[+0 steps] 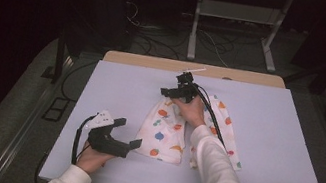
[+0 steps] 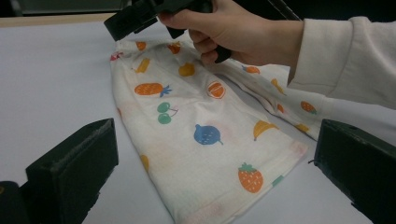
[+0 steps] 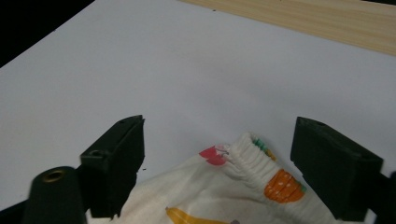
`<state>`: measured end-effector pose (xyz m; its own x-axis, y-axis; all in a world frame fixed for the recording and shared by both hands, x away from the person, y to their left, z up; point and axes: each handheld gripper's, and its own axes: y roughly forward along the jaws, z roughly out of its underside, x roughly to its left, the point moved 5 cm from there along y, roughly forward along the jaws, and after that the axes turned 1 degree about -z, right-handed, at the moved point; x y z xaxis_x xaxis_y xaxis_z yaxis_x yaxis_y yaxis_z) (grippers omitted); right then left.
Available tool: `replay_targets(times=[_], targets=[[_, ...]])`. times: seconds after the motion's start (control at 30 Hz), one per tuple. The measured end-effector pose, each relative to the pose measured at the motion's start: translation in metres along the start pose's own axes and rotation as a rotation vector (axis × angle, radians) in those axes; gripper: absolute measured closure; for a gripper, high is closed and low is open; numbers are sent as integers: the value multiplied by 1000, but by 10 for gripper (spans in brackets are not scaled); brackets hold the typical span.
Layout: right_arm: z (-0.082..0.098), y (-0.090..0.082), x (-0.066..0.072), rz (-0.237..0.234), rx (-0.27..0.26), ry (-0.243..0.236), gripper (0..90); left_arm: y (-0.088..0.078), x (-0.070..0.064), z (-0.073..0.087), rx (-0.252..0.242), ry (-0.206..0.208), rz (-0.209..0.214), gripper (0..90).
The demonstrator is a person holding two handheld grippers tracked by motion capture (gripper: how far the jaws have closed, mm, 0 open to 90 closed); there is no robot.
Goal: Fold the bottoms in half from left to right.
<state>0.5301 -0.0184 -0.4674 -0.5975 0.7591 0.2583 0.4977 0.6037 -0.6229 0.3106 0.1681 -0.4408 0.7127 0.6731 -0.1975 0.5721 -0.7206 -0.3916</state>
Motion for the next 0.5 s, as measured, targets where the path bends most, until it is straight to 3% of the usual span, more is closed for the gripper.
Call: replay_targets(times=[0.37,0.5], targets=[[3,7,2,54,4,29,394,1,0,0,3,-3,8,0],[1,8,1,75,4,63,500,1,0,0,6,-5,7,0]])
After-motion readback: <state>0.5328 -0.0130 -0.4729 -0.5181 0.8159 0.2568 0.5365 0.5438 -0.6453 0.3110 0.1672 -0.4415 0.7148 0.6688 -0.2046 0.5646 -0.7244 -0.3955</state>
